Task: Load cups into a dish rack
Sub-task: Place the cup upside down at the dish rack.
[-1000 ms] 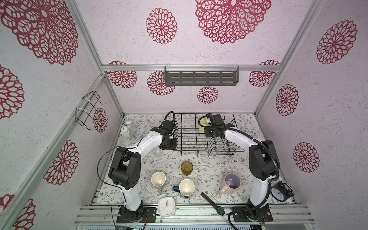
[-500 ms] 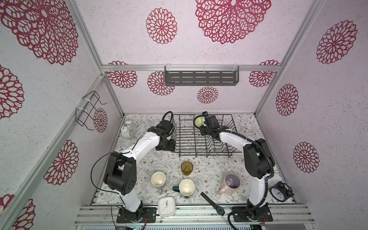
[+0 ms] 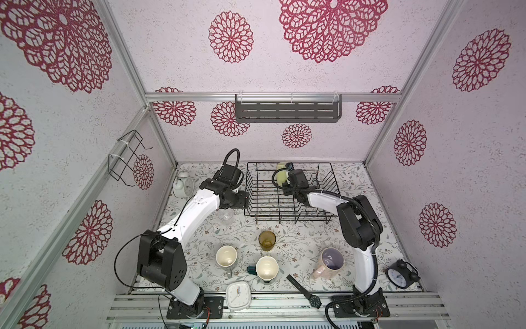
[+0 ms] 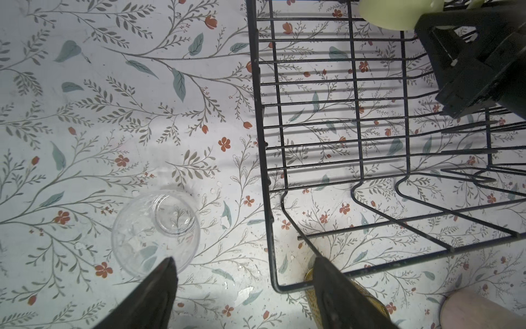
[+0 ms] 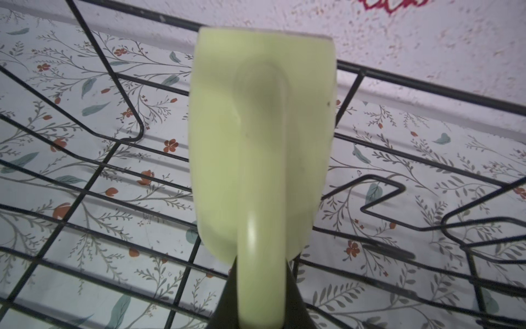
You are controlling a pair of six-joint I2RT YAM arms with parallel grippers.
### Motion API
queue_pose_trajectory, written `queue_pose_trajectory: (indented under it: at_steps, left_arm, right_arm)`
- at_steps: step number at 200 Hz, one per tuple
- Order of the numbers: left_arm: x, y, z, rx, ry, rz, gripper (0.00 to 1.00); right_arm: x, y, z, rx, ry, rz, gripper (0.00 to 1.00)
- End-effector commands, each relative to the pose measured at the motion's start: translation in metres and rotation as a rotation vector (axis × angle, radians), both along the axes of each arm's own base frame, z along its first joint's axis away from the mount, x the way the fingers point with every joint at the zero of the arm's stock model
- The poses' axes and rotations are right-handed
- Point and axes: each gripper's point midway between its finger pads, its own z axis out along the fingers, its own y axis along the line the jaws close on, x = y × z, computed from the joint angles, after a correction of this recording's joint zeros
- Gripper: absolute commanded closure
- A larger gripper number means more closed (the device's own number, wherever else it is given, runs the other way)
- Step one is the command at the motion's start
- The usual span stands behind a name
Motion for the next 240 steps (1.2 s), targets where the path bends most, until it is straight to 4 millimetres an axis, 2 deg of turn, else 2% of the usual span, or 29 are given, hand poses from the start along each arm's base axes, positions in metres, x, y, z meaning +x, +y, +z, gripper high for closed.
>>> queue_pose_trajectory:
  at_steps: [1, 7, 15, 46, 65, 82, 97, 139, 168, 200, 240]
  left_arm:
    - [0.003, 0.001, 0.011, -0.042, -0.041, 0.016, 0.21]
    - [0.003, 0.001, 0.011, -0.047, -0.042, 0.017, 0.21]
    - [0.005, 0.001, 0.011, -0.054, -0.045, 0.018, 0.21]
    - [0.009, 0.001, 0.011, -0.058, -0.043, 0.019, 0.21]
    - [0.009, 0.001, 0.011, -0.061, -0.042, 0.016, 0.21]
    - [0.010, 0.000, 0.012, -0.063, -0.043, 0.016, 0.21]
    - [0.010, 0.001, 0.011, -0.063, -0.041, 0.019, 0.21]
    - [0.008, 0.002, 0.010, -0.064, -0.032, 0.022, 0.20]
    - [0.006, 0.005, 0.013, -0.059, -0.041, 0.031, 0.20]
    - [0.001, 0.008, 0.018, -0.054, -0.045, 0.036, 0.20]
    - [-0.018, 0.024, 0.023, -0.026, -0.041, 0.090, 0.18]
  right_arm:
    - [0.006, -0.001, 0.034, 0.034, -0.101, -0.017, 0.99]
    - [0.003, -0.002, 0.031, 0.033, -0.093, -0.019, 0.93]
    - [0.000, -0.003, 0.027, 0.032, -0.083, -0.020, 0.90]
    - [-0.009, -0.008, 0.014, 0.025, -0.049, -0.027, 0.88]
    - [-0.012, -0.008, 0.015, 0.030, -0.046, -0.023, 0.85]
    - [-0.014, -0.008, 0.018, 0.032, -0.044, -0.019, 0.74]
    - [-0.015, -0.010, 0.016, 0.023, -0.044, -0.016, 0.70]
    - [-0.018, -0.010, 0.012, 0.019, -0.027, -0.013, 0.68]
    - [-0.021, -0.007, 0.023, 0.042, -0.031, -0.001, 0.68]
    - [-0.026, -0.006, 0.043, 0.080, -0.049, 0.006, 0.67]
    - [-0.035, -0.009, 0.067, 0.099, -0.056, 0.009, 0.51]
